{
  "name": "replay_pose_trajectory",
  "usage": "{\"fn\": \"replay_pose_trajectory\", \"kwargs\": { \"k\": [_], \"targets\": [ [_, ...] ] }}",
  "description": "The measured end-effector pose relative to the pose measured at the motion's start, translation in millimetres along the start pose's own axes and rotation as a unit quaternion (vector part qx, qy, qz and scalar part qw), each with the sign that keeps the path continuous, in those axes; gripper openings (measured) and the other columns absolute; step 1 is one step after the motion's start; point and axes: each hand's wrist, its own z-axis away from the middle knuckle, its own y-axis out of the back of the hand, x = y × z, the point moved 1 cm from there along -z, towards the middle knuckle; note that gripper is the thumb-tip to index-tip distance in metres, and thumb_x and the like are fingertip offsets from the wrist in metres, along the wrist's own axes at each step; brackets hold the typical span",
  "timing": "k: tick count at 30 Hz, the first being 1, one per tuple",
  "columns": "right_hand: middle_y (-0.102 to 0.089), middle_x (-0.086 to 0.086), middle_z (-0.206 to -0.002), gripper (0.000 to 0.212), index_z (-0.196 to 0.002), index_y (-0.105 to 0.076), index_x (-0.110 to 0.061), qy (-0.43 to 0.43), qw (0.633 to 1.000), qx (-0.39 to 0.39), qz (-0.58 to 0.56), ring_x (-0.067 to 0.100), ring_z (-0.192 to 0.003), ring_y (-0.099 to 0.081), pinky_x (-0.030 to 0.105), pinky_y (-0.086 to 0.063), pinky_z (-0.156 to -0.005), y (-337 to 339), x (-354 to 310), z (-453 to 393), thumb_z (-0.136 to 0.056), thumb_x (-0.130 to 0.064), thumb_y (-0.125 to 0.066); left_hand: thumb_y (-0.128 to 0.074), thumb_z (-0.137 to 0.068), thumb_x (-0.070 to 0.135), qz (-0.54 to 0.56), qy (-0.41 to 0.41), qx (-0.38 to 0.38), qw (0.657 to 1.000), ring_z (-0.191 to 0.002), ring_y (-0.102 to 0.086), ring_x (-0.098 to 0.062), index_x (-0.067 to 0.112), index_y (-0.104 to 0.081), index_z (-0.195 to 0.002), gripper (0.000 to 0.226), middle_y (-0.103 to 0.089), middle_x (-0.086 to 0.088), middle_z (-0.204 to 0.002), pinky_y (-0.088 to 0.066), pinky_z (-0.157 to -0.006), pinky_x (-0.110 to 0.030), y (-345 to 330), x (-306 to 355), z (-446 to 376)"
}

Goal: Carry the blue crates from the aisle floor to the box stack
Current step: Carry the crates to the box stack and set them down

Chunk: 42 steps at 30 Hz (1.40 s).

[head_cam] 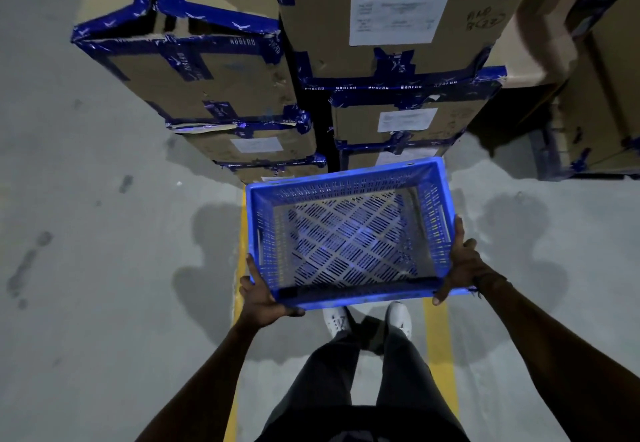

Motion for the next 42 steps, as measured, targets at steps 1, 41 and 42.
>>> {"fn": "replay_pose_trajectory", "kwargs": {
  "k": [1,41,42],
  "targets": [
    [-0.009,0.032,-0.147,0.192,-0.127,0.051,-0.046,-0.002,1.000,-0.002,-0.002,0.060,-0.137,-0.017,0.064,-0.025,-0.111,-4,1,-1,-0.014,-0.035,-0.104,-0.097,-0.019,0.063,0.000,-0.001,0.002,1.000,-0.139,-0.020,-0.040,0.038,0.043,-0.146,0.192,-0.019,-0.016,-0.139,-0.025,-0.118,-0.058,2,-2,-1],
    [-0.022,0.025,-0.149,0.189,-0.131,0.048,-0.051,0.017,0.998,0.050,-0.023,0.048,-0.141,-0.025,0.059,-0.032,-0.112,-29,1,-7,-0.009,-0.062,-0.095,-0.085,-0.014,0.081,-0.031,-0.058,0.071,0.995,-0.131,-0.034,-0.040,0.030,0.030,-0.156,0.189,-0.030,-0.020,-0.142,-0.032,-0.114,-0.057,11,-13,-15],
    [-0.018,0.025,-0.152,0.189,-0.132,0.048,-0.050,0.020,0.998,0.051,-0.027,0.048,-0.143,-0.022,0.059,-0.031,-0.113,-28,0,-9,-0.010,-0.060,-0.096,-0.084,-0.016,0.080,-0.034,-0.068,0.078,0.994,-0.130,-0.035,-0.039,0.026,0.027,-0.158,0.188,-0.032,-0.022,-0.142,-0.032,-0.114,-0.055,11,-13,-15]
  ]
}}
